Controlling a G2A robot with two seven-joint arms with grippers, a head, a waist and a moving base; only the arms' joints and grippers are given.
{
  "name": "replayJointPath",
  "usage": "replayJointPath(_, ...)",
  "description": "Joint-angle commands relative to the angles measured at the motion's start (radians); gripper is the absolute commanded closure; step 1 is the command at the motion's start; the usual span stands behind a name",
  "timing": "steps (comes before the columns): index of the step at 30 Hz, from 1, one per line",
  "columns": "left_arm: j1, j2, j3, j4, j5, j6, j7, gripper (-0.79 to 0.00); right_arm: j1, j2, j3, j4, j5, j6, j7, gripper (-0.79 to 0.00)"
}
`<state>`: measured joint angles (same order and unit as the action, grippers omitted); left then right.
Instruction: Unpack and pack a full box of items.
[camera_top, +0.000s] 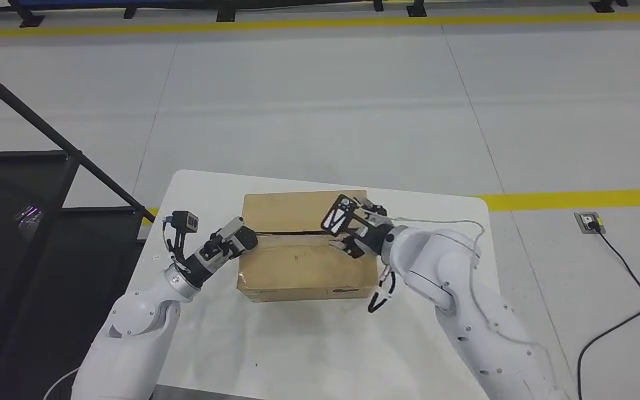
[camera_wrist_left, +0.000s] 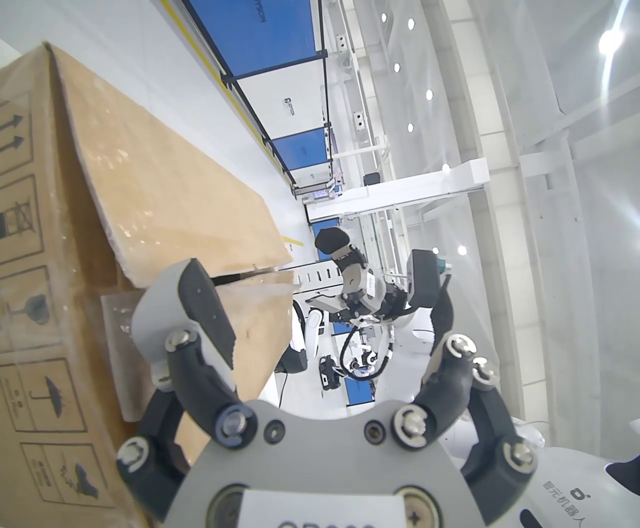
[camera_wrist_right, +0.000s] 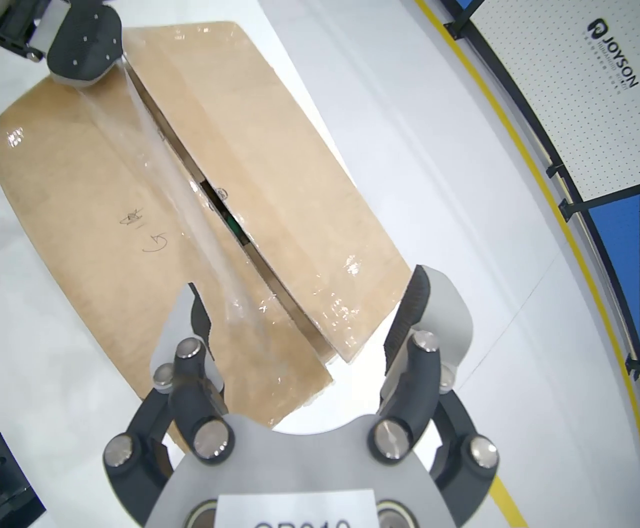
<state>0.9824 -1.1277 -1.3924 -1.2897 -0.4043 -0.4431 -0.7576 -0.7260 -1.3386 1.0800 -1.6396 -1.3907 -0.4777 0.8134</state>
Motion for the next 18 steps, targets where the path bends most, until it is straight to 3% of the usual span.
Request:
replayJointPath(1,0.000,0.000,0.001,-0.001,-0.001,0.000,0.000,-0.785,-0.009,0.002,0.007,-0.007,-0.005,0.000,-0.002,-0.717)
replayJointPath(2,0.000,0.000,0.001,-0.001,-0.001,0.000,0.001,-0.785,-0.013,0.002,0.009,-0.009,0.001,0.006,-0.006,-0.776)
replayJointPath(5,0.001,0.000,0.002,-0.003,-0.003,-0.002,0.001,-0.785,-0.026,0.003,0.020,-0.019,0.050,-0.007,-0.042,-0.785)
replayJointPath(8,0.004,0.000,0.002,-0.009,-0.003,-0.003,0.001,-0.785,-0.047,0.012,0.056,-0.031,0.132,-0.112,-0.100,-0.785)
replayJointPath(11,0.006,0.000,0.002,-0.012,-0.002,-0.003,0.002,-0.785,-0.060,0.032,0.085,-0.014,0.236,-0.388,-0.127,-0.785)
replayJointPath(13,0.006,0.000,0.003,-0.014,-0.002,-0.002,0.003,-0.785,-0.057,0.043,0.106,0.015,0.289,-0.517,-0.139,-0.785)
replayJointPath(18,0.001,-0.001,0.007,-0.013,-0.003,0.000,0.003,-0.785,-0.017,0.069,-0.006,0.061,0.380,-0.535,-0.075,-0.785)
